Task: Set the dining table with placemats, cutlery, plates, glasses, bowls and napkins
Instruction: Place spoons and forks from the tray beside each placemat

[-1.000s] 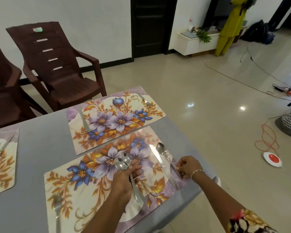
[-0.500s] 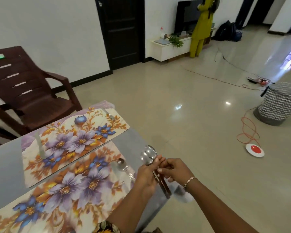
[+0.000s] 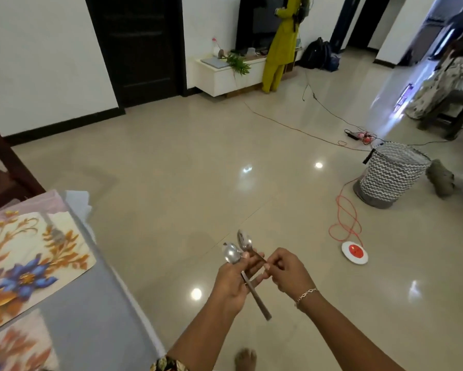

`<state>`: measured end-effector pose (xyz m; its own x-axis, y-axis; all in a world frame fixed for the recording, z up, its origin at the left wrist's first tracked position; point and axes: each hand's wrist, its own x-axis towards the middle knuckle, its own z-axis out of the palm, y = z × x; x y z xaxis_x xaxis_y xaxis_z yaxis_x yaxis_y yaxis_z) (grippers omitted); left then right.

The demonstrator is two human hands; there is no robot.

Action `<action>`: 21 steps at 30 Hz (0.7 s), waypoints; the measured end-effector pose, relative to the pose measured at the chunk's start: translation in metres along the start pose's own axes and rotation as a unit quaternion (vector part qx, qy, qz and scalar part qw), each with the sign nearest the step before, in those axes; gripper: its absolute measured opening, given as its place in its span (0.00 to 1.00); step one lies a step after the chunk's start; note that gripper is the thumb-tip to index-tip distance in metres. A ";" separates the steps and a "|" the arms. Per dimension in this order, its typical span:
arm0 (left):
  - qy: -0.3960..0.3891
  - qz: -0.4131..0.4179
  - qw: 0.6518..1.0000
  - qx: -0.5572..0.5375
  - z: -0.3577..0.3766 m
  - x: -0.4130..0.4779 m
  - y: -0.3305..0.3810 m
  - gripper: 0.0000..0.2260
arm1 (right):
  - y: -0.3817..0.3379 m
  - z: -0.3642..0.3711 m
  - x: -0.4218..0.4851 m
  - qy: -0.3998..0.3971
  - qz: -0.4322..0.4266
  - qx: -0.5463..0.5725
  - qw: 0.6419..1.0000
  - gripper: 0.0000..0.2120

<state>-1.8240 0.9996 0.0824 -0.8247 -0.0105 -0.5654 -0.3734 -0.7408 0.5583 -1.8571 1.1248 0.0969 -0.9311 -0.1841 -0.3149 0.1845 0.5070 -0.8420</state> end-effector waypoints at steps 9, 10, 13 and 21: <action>0.033 0.010 0.999 -0.005 0.067 0.104 0.055 0.05 | -0.039 -0.052 0.138 0.000 -0.080 -0.025 0.996 0.09; 0.041 0.016 0.999 -0.007 0.070 0.113 0.064 0.05 | -0.044 -0.053 0.152 -0.011 -0.084 -0.020 0.996 0.10; 0.082 0.042 0.995 -0.023 0.071 0.143 0.090 0.06 | -0.065 -0.051 0.201 -0.064 -0.098 -0.016 0.993 0.06; 0.227 0.152 0.959 -0.075 0.082 0.227 0.181 0.07 | -0.136 -0.029 0.353 -0.232 -0.119 -0.017 0.965 0.12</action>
<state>-2.1135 0.9177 0.1049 -0.6035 -0.5075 -0.6150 -0.0516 -0.7448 0.6652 -2.2203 1.0157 0.1130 -0.7034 -0.6516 -0.2839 -0.0350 0.4307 -0.9018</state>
